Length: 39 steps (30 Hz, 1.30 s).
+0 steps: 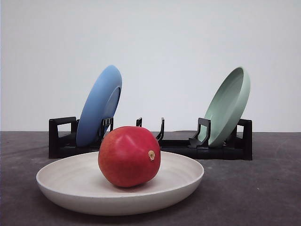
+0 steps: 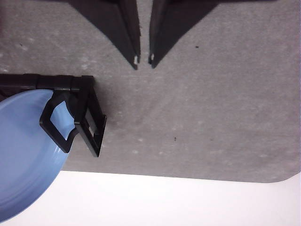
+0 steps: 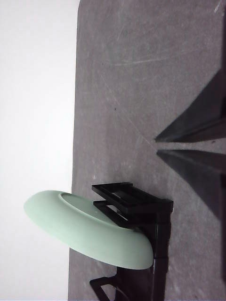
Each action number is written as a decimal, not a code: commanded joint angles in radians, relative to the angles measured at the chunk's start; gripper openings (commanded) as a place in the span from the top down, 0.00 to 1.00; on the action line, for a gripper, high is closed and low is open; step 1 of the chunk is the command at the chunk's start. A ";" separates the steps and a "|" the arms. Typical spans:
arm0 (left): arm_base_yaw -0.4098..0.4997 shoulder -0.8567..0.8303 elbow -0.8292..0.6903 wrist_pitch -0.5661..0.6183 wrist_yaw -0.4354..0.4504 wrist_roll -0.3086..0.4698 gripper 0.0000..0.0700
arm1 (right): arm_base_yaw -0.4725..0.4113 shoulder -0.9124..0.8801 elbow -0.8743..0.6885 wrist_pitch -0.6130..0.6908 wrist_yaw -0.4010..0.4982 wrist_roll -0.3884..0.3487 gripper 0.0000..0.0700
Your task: Place pomegranate in white plate
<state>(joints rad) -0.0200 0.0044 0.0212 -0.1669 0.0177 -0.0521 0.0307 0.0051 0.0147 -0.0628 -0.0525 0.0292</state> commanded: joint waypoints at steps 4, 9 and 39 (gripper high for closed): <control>0.000 -0.002 -0.009 0.009 0.000 0.008 0.98 | -0.001 -0.002 -0.004 0.011 0.001 -0.004 0.97; 0.000 -0.002 -0.009 0.009 0.000 0.008 0.98 | -0.001 -0.002 -0.004 0.011 0.001 -0.003 0.97; 0.000 -0.002 -0.009 0.009 0.000 0.008 0.98 | -0.001 -0.002 -0.004 0.011 0.001 -0.004 0.97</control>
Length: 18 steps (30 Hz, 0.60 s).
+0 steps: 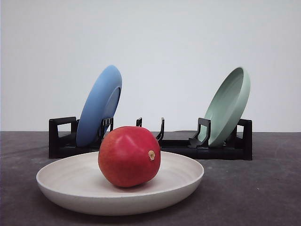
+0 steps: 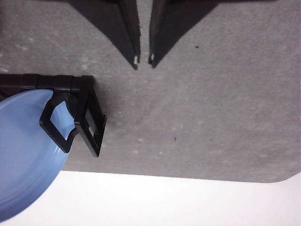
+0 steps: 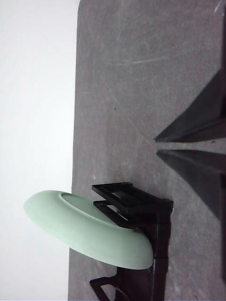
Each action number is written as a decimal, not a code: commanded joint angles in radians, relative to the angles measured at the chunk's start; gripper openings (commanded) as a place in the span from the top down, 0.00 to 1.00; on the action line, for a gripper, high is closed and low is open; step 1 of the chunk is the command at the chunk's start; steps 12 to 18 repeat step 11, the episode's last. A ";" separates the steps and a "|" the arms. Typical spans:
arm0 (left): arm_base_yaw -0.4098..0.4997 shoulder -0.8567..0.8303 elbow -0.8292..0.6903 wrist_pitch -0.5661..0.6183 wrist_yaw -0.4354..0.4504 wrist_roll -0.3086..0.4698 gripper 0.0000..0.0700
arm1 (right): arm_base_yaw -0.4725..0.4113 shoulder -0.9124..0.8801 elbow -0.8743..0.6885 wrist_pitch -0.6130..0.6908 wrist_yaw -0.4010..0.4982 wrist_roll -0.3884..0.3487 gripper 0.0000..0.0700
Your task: Place pomegranate in white plate
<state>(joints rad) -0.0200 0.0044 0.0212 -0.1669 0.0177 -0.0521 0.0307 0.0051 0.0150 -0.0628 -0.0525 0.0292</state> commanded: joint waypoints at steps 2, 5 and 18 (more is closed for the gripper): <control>0.000 -0.002 -0.009 0.009 0.000 0.008 0.98 | -0.001 -0.002 -0.004 0.011 0.001 -0.004 0.97; 0.000 -0.002 -0.009 0.009 0.000 0.008 0.98 | -0.001 -0.002 -0.004 0.011 0.001 -0.004 0.97; 0.000 -0.002 -0.009 0.009 0.000 0.008 0.98 | -0.001 -0.002 -0.004 0.011 0.001 -0.004 0.97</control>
